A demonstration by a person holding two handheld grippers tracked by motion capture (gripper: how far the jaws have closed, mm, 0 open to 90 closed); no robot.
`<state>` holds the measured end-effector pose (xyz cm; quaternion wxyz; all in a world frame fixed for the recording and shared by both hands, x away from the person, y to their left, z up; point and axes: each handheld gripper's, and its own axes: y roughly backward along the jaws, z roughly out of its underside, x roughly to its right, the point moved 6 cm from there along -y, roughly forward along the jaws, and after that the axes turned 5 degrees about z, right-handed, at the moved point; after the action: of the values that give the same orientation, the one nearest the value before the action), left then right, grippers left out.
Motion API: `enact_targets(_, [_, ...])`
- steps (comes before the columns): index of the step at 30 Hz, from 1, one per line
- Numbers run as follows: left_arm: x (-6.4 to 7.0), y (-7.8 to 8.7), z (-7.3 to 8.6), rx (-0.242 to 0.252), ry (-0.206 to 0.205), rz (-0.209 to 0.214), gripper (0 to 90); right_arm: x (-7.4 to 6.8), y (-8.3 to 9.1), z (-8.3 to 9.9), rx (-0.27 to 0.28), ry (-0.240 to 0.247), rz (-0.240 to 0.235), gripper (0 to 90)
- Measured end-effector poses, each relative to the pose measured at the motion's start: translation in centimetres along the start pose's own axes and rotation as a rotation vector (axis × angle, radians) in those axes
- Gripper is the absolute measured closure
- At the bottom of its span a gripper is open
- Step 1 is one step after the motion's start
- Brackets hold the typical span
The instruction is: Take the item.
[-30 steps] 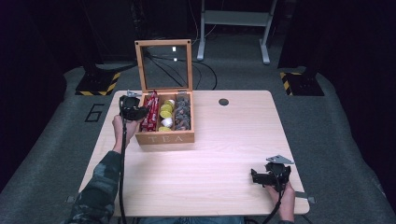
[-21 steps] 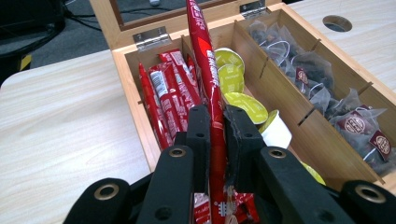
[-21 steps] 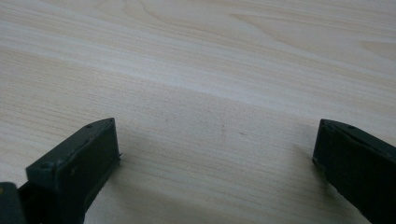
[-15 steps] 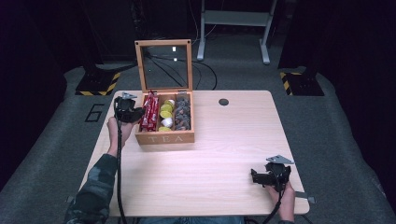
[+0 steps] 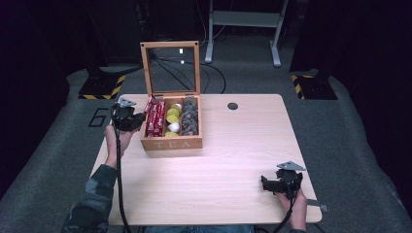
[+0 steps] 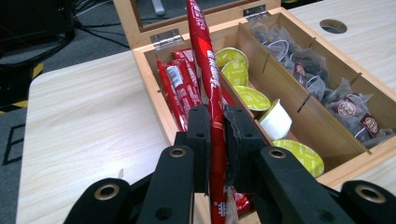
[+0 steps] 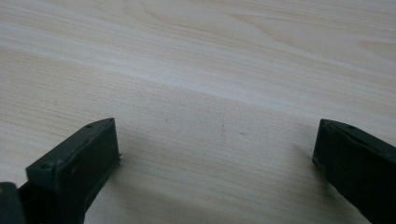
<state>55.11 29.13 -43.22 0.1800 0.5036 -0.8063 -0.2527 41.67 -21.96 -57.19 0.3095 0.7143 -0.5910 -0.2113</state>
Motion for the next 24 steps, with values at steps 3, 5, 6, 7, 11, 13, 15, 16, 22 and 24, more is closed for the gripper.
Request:
enact_targets(3, [-0.2,0.5,0.0,0.014,0.004,0.0,80.5,0.0,0.0,0.0,0.0,0.0,0.0,0.0])
enact_targets(5, [-0.2,0.9,0.1,0.016,-0.001,-0.004,80.5,0.0,0.0,0.0,0.0,0.0,0.0,0.0])
enact_targets(6, [-0.2,1.1,0.1,0.016,-0.006,-0.006,80.5,0.0,0.0,0.0,-0.001,0.004,-0.001,0.0])
enact_targets(7, [-0.2,1.2,0.2,0.015,-0.008,-0.008,80.5,0.0,0.0,0.0,0.0,-0.001,0.0,0.0])
enact_targets(11, [-0.3,1.7,0.5,0.02,-0.008,-0.008,80.5,0.0,0.0,0.0,0.0,0.0,0.0,0.0])
enact_targets(13, [-0.3,2.0,0.7,0.022,-0.008,-0.009,80.5,0.0,0.0,0.0,0.0,0.0,0.0,0.0])
enact_targets(15, [-0.4,2.2,0.9,0.025,-0.009,-0.008,80.5,0.0,0.0,0.0,0.0,0.0,0.0,0.0])
enact_targets(16, [-0.5,2.4,1.0,0.023,-0.011,-0.009,80.5,0.0,0.0,0.0,0.0,0.001,0.0,0.0])
enact_targets(22, [-0.8,3.5,1.4,0.037,-0.003,-0.015,80.5,0.0,0.0,0.0,-0.001,-0.001,0.0,0.0])
enact_targets(24, [-0.8,3.7,1.5,0.037,-0.004,-0.013,80.5,0.0,0.0,0.0,0.0,0.0,0.001,0.0])
